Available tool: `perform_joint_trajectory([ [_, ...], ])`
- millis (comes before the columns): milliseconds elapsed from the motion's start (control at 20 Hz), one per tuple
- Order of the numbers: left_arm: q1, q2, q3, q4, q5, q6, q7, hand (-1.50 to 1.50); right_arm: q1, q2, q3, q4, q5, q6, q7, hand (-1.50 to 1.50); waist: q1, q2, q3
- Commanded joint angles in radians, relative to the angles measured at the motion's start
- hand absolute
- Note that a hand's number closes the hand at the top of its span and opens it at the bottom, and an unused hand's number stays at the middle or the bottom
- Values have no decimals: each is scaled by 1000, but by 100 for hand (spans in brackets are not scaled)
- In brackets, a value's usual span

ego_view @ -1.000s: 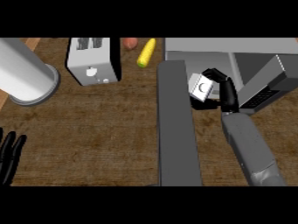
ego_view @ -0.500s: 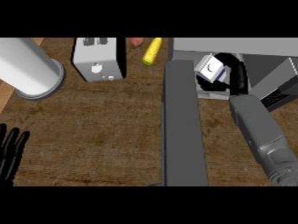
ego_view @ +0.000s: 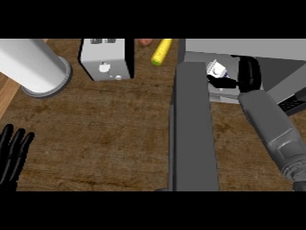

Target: Pick up the milk, place it into the microwave and close the microwave

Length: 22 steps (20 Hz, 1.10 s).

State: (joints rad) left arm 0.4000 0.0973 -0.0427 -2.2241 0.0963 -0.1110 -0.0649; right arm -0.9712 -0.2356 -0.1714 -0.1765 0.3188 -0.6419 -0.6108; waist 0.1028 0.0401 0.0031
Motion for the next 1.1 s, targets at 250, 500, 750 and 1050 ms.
perform_joint_trajectory([
  [250,-18,-9,-35,3,-46,7,5,-150,-83,36,47,88,60,45,45,-150,7,4,1],
  [500,-25,-2,-15,17,-46,4,-1,-150,-95,67,30,79,47,26,37,-150,-6,-1,1],
  [750,26,-13,-31,21,-82,6,-43,-150,-94,56,-11,68,13,-16,41,-150,-11,-7,0],
  [1050,-16,-40,-60,22,-99,31,-9,-150,-59,27,-41,54,-10,-15,-17,-150,-24,-5,0],
])
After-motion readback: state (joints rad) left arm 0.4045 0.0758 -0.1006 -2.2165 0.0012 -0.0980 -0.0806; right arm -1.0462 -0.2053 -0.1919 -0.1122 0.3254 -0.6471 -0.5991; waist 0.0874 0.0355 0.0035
